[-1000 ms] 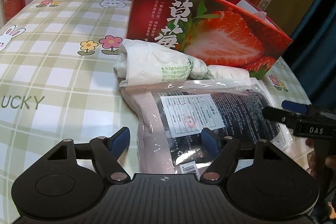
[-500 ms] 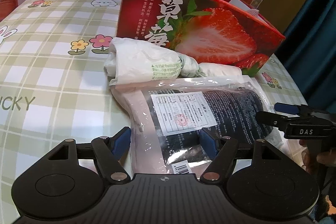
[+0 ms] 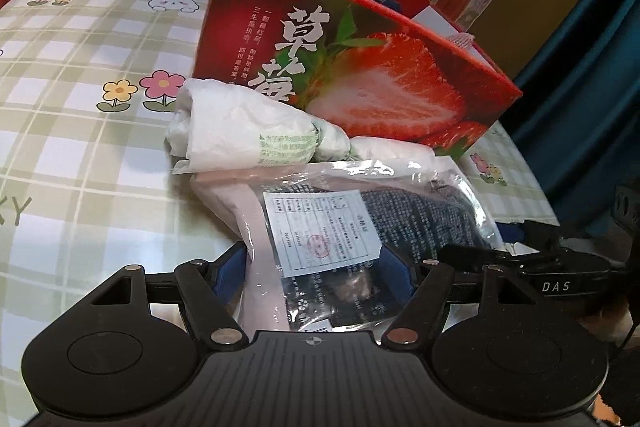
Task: Organize soft objects
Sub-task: 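Close both grippers together on the clear plastic package, then lift the plastic package with both grippers and carry it over the box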
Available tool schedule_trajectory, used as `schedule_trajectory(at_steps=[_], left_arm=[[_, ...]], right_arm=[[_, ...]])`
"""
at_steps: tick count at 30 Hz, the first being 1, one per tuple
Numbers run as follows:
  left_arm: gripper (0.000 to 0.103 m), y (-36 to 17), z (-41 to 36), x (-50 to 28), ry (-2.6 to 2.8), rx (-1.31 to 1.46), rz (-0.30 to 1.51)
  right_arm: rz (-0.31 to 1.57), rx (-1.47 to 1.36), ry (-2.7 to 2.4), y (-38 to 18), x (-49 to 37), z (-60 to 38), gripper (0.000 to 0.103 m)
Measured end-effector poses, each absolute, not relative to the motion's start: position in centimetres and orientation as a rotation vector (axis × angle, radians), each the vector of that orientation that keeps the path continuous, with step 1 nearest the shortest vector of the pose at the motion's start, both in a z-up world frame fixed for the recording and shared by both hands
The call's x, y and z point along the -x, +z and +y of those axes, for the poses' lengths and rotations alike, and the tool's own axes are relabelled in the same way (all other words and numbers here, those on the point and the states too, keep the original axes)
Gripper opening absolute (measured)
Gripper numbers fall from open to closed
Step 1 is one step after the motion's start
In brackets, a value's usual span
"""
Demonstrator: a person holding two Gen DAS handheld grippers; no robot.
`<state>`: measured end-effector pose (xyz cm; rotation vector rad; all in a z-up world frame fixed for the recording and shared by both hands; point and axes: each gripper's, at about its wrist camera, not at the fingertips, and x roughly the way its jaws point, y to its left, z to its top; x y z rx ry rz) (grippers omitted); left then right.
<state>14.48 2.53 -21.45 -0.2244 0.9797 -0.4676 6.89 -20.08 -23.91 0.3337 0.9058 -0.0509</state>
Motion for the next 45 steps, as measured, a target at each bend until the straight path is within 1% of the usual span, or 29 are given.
schedule_trajectory(at_steps=[7, 9, 12, 14, 22, 30, 37, 39, 45], left_arm=[[0.073, -21.5, 2.8, -14.3, -0.467, 0.241, 0.981], [0.073, -21.4, 2.9, -14.3, -0.462, 0.248, 0.976], [0.073, -21.0, 3.2, -14.1, -0.46, 0.261, 0.963], [0.073, -20.7, 3.3, -14.0, -0.467, 0.268, 0.951], [0.073, -18.7, 3.3, -13.2, -0.499, 0.268, 0.885], [0.073, -15.7, 3.5, -12.2, -0.55, 0.277, 0.788], [0.073, -13.2, 3.5, -13.1, -0.57, 0.265, 0.707], [0.071, -12.3, 3.4, -13.6, -0.573, 0.257, 0.68], [0.07, -9.2, 2.4, -16.6, -0.579, 0.221, 0.595]], right_arm=[[0.897, -0.366, -0.03, -23.2, -6.1, -20.9, 0.073], [0.896, -0.373, -0.035, -23.2, -5.9, -21.2, 0.064], [0.884, -0.393, -0.037, -22.9, -5.6, -21.4, 0.056], [0.872, -0.396, -0.036, -22.5, -5.3, -21.6, 0.055], [0.809, -0.373, -0.048, -20.3, -4.2, -21.6, 0.054], [0.737, -0.364, -0.05, -17.6, -3.4, -21.7, 0.054], [0.665, -0.327, -0.048, -14.9, -3.6, -21.9, 0.054], [0.65, -0.313, -0.045, -14.2, -3.9, -21.9, 0.053], [0.598, -0.265, -0.055, -12.1, -5.9, -23.0, 0.053]])
